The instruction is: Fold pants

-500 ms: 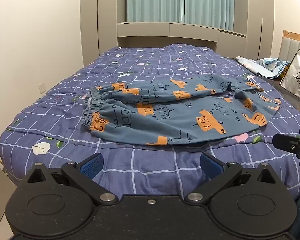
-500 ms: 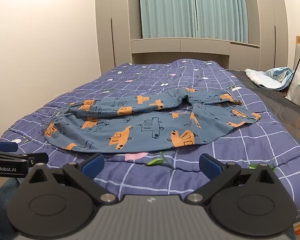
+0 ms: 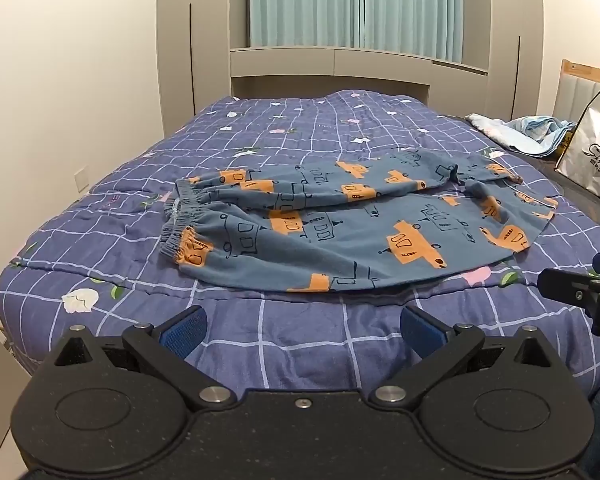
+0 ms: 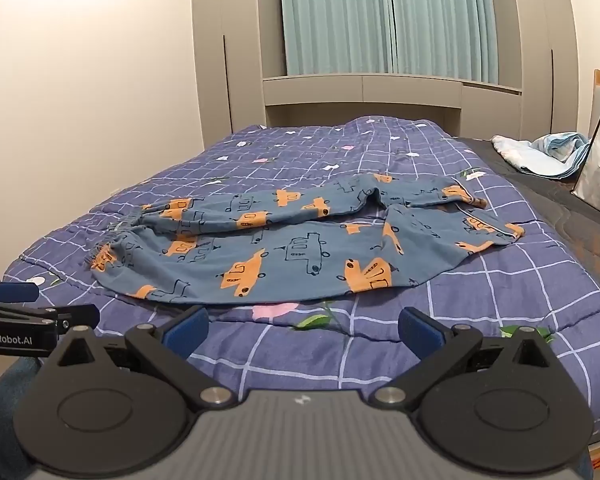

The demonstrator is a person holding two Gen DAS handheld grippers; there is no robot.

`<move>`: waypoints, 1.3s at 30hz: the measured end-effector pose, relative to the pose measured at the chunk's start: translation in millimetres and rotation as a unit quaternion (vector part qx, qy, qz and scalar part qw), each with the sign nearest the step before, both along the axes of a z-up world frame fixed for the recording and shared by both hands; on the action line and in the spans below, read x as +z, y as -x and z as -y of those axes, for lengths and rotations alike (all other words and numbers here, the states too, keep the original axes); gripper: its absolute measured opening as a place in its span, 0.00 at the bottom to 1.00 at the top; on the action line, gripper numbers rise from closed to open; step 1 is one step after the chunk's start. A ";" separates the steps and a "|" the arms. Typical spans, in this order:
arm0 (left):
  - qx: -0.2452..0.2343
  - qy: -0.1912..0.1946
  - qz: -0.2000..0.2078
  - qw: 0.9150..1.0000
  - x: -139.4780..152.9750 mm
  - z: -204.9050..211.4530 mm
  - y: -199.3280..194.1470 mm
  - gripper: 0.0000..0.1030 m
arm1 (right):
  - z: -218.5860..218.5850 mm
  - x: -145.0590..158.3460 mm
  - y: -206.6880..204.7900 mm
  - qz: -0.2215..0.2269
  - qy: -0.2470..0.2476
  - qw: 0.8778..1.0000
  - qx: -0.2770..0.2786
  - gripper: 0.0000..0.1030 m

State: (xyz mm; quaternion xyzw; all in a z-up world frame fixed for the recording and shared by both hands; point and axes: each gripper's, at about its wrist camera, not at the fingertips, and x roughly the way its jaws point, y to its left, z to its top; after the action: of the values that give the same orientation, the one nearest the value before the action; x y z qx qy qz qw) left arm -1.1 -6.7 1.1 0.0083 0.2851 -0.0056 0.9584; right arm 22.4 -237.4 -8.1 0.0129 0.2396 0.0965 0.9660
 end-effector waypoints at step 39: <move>-0.014 0.000 0.001 1.000 -0.2 -2.4 5.5 1.00 | 3.0 2.3 1.1 0.000 -0.003 1.000 0.001 1.00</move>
State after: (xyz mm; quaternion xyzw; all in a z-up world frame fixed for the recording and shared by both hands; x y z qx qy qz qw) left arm -6.6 -4.4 0.8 0.0125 0.2840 -0.0185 0.9586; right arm 21.3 -240.4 -5.8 0.0155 0.2396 0.0981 0.9658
